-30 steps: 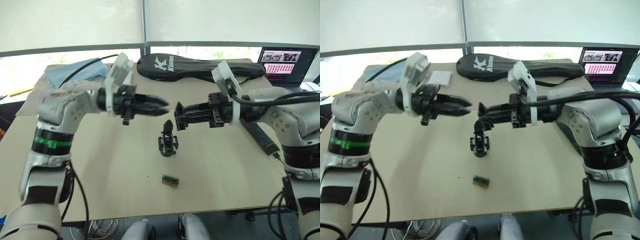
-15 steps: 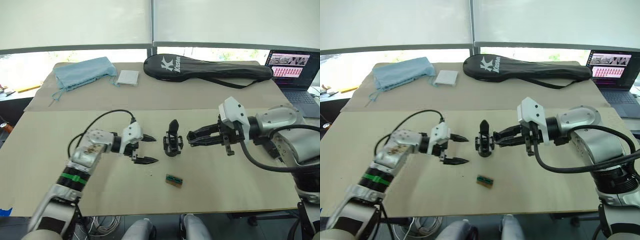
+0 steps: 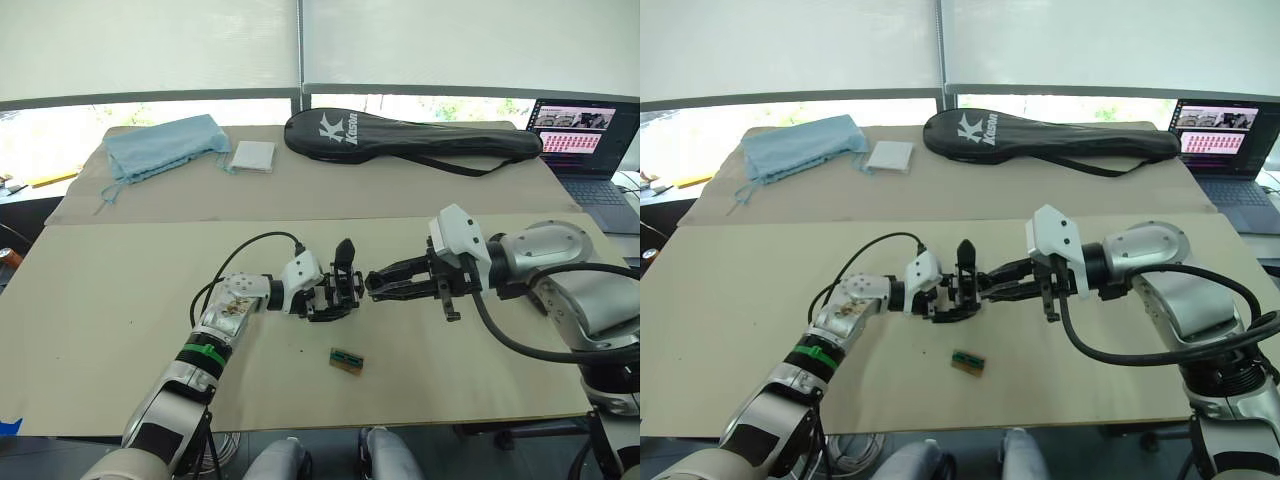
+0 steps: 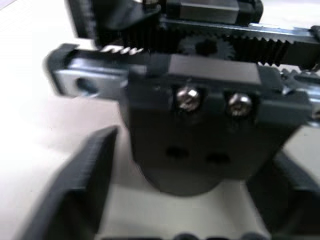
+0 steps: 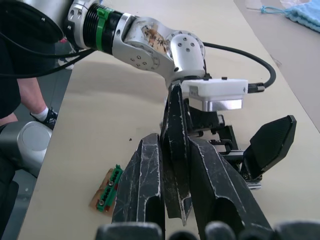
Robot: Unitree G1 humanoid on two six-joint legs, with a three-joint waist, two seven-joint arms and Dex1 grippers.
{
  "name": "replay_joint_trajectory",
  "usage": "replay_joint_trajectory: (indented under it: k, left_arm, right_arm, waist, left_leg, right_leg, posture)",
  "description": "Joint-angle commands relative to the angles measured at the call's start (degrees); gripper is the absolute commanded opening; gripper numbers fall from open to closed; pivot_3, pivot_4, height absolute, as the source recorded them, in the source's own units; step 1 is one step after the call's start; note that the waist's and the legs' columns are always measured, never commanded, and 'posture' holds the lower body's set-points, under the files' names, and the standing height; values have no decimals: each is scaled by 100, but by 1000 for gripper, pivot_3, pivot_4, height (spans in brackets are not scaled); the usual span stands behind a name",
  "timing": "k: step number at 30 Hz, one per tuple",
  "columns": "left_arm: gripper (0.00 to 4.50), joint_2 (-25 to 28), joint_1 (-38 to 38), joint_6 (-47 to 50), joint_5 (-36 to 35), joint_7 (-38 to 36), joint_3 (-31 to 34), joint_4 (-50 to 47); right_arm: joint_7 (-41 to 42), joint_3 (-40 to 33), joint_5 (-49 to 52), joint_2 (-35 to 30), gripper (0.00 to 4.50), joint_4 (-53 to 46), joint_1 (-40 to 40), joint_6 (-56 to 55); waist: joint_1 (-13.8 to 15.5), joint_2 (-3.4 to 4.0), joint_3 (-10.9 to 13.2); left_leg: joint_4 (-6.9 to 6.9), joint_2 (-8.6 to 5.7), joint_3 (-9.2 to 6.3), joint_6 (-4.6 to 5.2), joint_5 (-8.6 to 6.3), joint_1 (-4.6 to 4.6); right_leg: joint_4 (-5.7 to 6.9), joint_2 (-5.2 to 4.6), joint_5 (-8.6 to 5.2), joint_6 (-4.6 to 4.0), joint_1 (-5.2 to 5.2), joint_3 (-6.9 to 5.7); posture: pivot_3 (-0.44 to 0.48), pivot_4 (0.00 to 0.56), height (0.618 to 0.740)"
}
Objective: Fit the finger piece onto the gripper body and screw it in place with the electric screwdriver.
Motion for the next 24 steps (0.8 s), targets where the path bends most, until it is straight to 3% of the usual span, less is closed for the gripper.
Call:
replay_joint_trajectory:
  k: [1,8,24]
  left_arm:
    - [2314,-3,-143,-448,145,-179,-38,314]
    - [2314,-32,-316,-688,101,-452,45,682]
    - [2314,79,-157,-684,152,-564,71,475]
  right_arm:
    - [22,-111,206,451,311,218,11,-452]
    - [245,261,-126,1240,311,1241,-174,-983]
    - [549,386,-451,1479,311,2182,-482,-1132]
  waist:
    - [-2,-1,-1]
    - [-19,0,-1]
    - [-64,1,-2]
  left_leg:
    - [2,1,0,0,0,1]
    - [3,-1,0,0,0,5]
    - [2,1,0,0,0,5]
  right_leg:
    - [1,0,0,0,2,-1]
    - [5,3,0,-1,3,-2]
    - [10,7,0,-1,-2,-1]
  posture:
    - [0,150,736]
    - [0,150,736]
    - [0,150,736]
